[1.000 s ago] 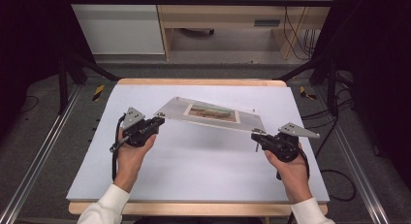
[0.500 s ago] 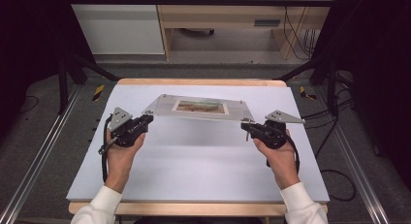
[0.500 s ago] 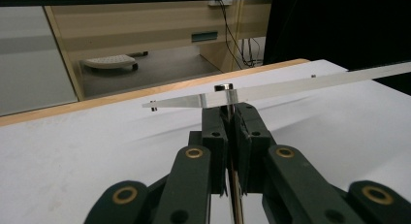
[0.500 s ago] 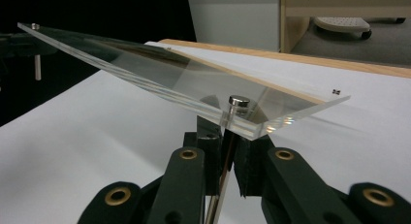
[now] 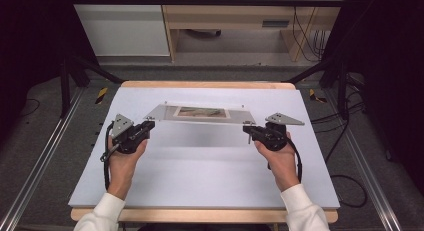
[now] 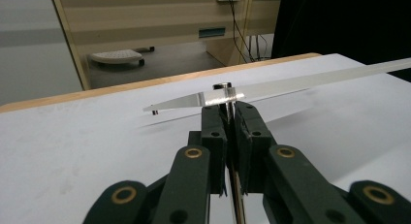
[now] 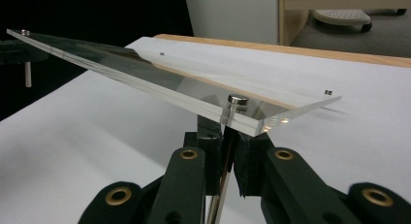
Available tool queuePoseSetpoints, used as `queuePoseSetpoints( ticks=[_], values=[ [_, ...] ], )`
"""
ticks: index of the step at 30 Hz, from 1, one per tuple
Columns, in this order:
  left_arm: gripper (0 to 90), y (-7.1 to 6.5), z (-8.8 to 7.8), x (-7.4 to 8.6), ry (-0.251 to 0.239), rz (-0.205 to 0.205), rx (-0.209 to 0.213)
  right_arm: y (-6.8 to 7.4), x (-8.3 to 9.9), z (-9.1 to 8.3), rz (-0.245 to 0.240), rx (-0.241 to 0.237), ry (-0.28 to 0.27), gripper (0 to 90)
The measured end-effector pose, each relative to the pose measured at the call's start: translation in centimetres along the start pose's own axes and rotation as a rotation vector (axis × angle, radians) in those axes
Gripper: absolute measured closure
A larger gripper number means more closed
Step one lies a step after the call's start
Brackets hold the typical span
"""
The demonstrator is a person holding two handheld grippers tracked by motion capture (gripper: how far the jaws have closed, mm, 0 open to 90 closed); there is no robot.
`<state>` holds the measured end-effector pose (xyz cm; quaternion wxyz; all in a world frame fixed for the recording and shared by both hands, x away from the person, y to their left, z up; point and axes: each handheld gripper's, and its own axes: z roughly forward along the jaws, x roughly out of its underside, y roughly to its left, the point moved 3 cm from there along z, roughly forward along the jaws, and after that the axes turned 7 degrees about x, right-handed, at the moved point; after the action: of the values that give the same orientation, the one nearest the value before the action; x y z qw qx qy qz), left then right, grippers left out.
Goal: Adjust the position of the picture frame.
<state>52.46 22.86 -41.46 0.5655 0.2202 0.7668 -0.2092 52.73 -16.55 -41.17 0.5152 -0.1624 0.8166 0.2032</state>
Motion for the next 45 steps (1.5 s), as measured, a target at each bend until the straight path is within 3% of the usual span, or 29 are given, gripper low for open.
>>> queuePoseSetpoints(
  ticks=[10, 21, 34, 45],
  values=[
    [82.2, 0.1, 1.7, 1.2, 0.010, -0.017, 0.019, -1.2, 0.3, 0.6, 0.013, 0.025, 0.019, 83.0],
    [82.2, -0.8, 1.4, 2.5, 0.065, -0.003, 0.019, -1.7, 2.1, 0.6, 0.008, 0.018, 0.054, 83.7],
    [82.8, -1.7, 0.9, 4.2, 0.118, -0.019, 0.033, -1.9, 4.2, 0.4, 0.000, 0.006, 0.085, 84.6],
    [83.3, -1.9, 0.7, 4.7, 0.144, -0.028, 0.046, -1.9, 5.2, 0.4, 0.008, 0.006, 0.101, 85.0]
  ],
)
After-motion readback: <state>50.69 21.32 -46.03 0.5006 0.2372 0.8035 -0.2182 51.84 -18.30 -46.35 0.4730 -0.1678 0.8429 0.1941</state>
